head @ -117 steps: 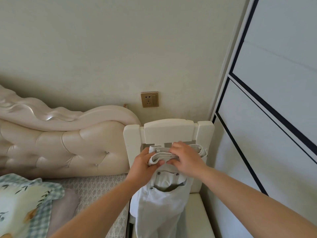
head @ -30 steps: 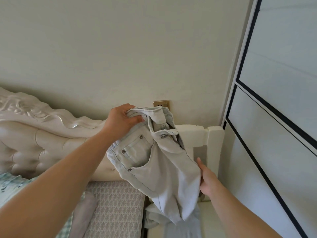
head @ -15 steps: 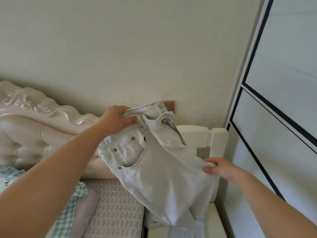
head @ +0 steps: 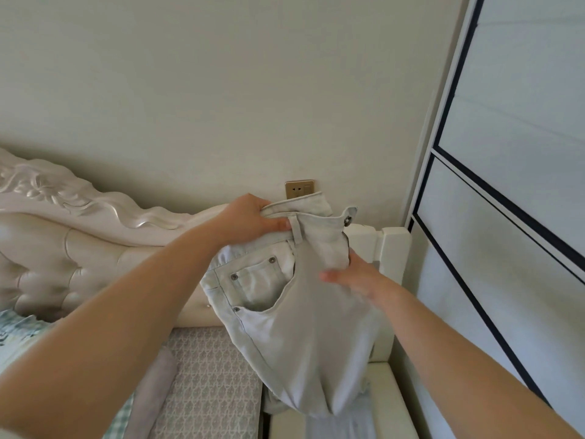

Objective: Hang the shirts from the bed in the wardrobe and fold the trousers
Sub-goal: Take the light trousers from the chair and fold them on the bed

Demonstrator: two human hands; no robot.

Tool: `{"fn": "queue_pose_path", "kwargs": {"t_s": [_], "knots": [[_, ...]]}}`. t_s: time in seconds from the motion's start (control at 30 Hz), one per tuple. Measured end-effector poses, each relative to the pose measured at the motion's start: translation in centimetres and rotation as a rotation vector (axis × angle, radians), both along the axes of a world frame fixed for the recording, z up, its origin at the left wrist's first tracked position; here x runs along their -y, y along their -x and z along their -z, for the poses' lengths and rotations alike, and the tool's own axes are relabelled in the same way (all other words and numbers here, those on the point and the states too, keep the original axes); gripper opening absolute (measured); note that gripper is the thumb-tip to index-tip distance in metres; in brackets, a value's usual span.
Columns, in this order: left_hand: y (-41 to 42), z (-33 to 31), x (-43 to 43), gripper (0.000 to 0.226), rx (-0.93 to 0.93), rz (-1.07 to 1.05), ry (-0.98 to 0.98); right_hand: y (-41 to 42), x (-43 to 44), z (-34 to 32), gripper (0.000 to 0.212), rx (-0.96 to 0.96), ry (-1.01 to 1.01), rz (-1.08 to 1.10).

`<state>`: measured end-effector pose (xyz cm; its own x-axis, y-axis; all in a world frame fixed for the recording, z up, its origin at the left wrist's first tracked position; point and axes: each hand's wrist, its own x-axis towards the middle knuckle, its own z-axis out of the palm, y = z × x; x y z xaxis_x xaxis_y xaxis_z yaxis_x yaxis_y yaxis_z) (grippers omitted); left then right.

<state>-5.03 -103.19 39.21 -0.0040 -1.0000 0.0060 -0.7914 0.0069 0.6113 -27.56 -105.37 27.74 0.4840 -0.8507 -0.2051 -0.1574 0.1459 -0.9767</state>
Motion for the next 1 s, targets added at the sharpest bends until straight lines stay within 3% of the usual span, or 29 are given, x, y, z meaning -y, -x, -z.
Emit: {"fn": "queue_pose_path", "kwargs": {"t_s": [0.07,0.13,0.27,0.33,0.43,0.5,0.53,0.6,0.67,0.8,0.93,1.0], "knots": [[0.5,0.0,-0.3,0.042,0.040,0.027,-0.022,-0.6,-0.1,-1.7,0.069,0.111,0.021,0.044],[0.6,-0.2,-0.8,0.048,0.088,0.066,-0.049,-0.6,-0.5,-3.1,0.051,0.057,0.060,0.027],[0.2,-0.9,-1.8,0.045,0.181,0.180,-0.057,-0.3,-1.2,-4.4,0.055,0.016,0.014,-0.080],[0.1,-0.9,-2.5,0.045,0.247,0.135,0.057,-0.7,-1.7,-4.8,0.041,0.021,0.105,0.037],[-0.5,1.3,-4.4,0.059,0.302,-0.049,0.513,-1.3,-2.6,-4.8,0.030,0.101,0.180,0.234],[-1.0,3.7,-6.1,0.080,0.101,-0.234,0.672,-1.1,-3.2,-5.0,0.024,0.150,0.176,0.261],[-1.3,4.8,-6.8,0.092,-0.101,-0.344,0.607,-0.9,-3.5,-5.4,0.019,0.170,0.171,0.258],[-1.4,6.9,-8.0,0.113,-0.565,-0.494,0.312,-0.2,-4.1,-6.4,0.015,0.219,0.156,0.232],[-1.0,9.1,-9.3,0.120,-0.853,-0.518,0.044,0.7,-4.9,-7.2,0.011,0.287,0.116,0.180],[0.9,13.2,-12.8,0.124,-0.995,-0.397,-0.192,2.8,-6.8,-8.0,0.015,0.415,-0.032,0.055],[2.7,13.5,-14.6,0.137,-1.042,-0.207,-0.240,4.3,-8.8,-9.1,0.026,0.455,-0.096,-0.045],[3.2,13.0,-15.5,0.114,-1.120,-0.120,-0.235,4.5,-10.0,-9.4,0.039,0.478,-0.093,-0.103]]}}
